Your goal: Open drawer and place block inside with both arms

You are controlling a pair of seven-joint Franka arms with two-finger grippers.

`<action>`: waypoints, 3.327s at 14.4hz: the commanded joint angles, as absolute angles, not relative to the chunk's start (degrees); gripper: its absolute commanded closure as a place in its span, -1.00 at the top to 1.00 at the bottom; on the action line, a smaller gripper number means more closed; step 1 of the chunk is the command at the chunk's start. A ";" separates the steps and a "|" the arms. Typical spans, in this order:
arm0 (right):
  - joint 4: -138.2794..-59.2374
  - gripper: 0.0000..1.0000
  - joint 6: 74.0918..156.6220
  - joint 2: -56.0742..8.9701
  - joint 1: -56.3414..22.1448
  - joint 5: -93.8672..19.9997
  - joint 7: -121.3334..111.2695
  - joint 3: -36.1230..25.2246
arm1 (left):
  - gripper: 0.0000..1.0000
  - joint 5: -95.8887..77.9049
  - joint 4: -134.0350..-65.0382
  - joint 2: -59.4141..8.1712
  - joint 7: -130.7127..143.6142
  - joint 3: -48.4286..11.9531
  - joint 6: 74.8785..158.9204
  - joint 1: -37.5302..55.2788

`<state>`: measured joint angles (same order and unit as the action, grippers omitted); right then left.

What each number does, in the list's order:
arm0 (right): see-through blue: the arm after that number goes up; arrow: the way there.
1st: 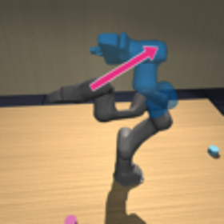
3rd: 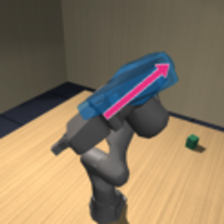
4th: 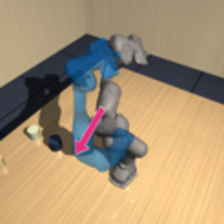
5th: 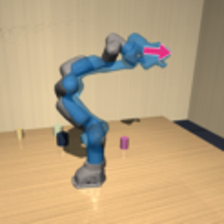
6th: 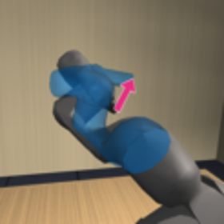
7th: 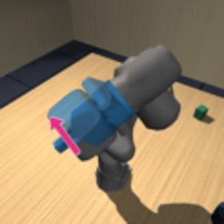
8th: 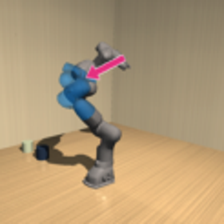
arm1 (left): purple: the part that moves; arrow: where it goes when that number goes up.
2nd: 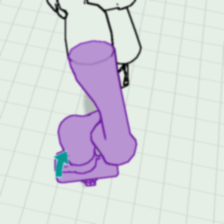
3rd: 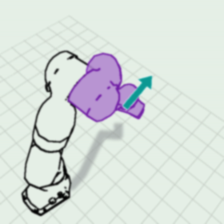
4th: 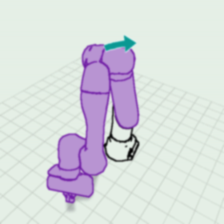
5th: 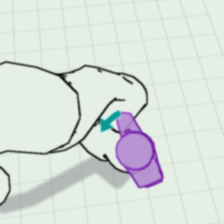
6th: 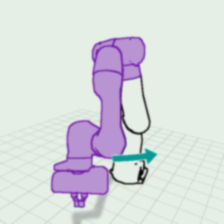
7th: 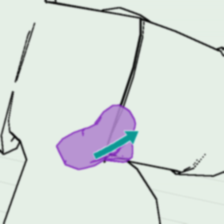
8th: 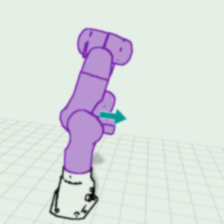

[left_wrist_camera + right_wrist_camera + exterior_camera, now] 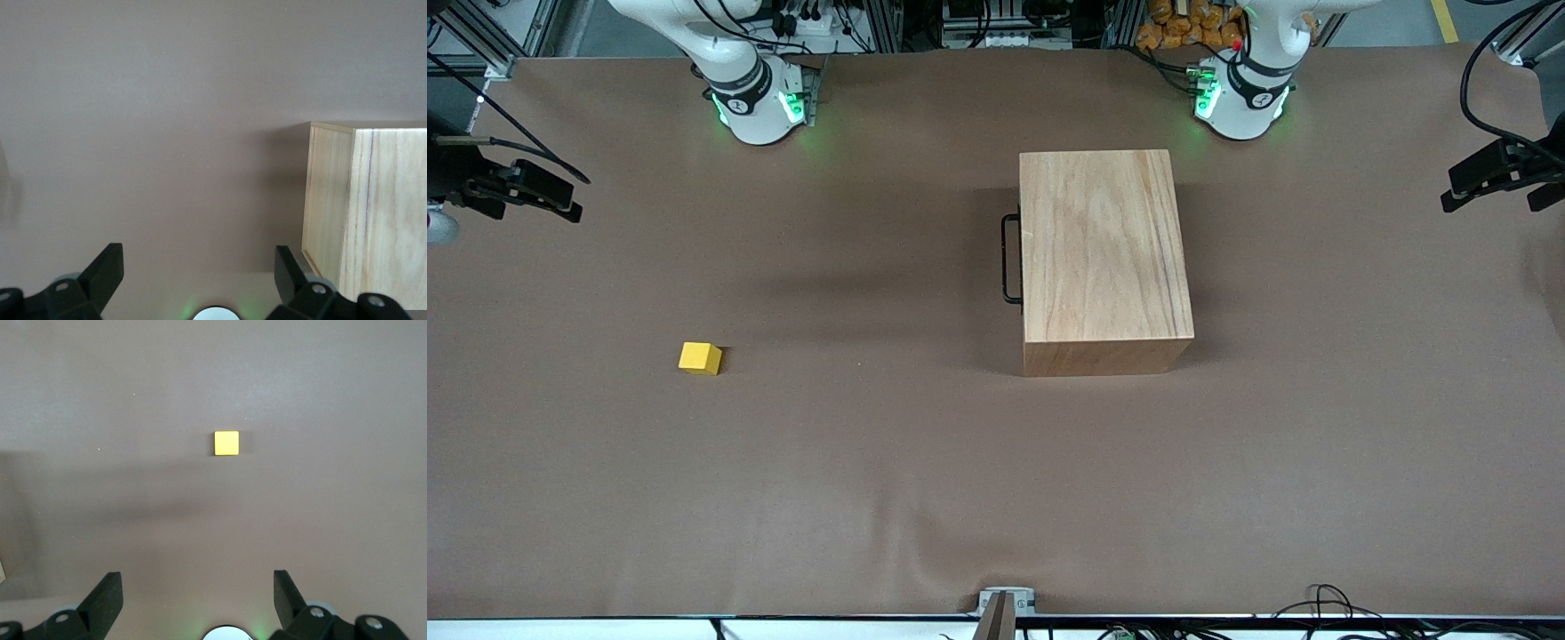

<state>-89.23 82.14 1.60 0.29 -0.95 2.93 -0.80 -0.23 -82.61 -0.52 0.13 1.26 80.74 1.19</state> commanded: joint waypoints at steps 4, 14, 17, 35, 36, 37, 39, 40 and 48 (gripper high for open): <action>-89.65 1.00 81.04 2.99 1.41 -0.88 2.64 -0.26 | 1.00 -0.09 -82.18 -0.79 -1.85 1.05 80.68 0.70; -89.74 1.00 81.91 2.37 1.41 -0.88 2.55 -0.26 | 1.00 -2.81 -82.18 -3.42 6.29 -6.75 80.33 7.11; -90.35 1.00 82.61 2.11 1.41 -0.97 2.55 -0.26 | 1.00 -2.99 -81.92 -6.49 12.28 -9.84 80.77 10.97; -92.29 1.00 84.02 1.67 1.23 -0.97 2.64 -0.09 | 1.00 -2.64 -72.96 -30.84 58.43 -9.49 104.58 38.13; -92.29 1.00 84.02 1.67 1.14 -0.97 2.64 -0.09 | 1.00 -2.46 -72.60 -31.63 60.01 -9.32 105.55 39.28; -92.37 1.00 83.94 1.67 1.32 -0.97 2.64 -0.17 | 1.00 -2.29 -72.60 -32.34 61.42 -8.88 106.51 40.24; -92.55 1.00 83.85 1.58 1.49 -0.97 2.64 -0.18 | 1.00 -0.19 -72.60 -33.48 62.83 -5.73 106.79 44.97; -92.72 1.00 83.67 1.58 1.58 -0.97 2.64 -0.26 | 1.00 1.22 -72.42 -34.27 64.49 -2.75 106.79 48.83; -94.57 1.00 80.86 4.22 8.34 -0.88 -2.79 -0.26 | 1.00 2.98 -70.49 -39.11 66.28 5.36 106.09 58.71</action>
<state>-93.16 80.95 1.85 5.72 -0.94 0.61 -1.00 0.79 -72.44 -38.02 66.68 4.43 107.06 57.93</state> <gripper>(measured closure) 0.000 0.000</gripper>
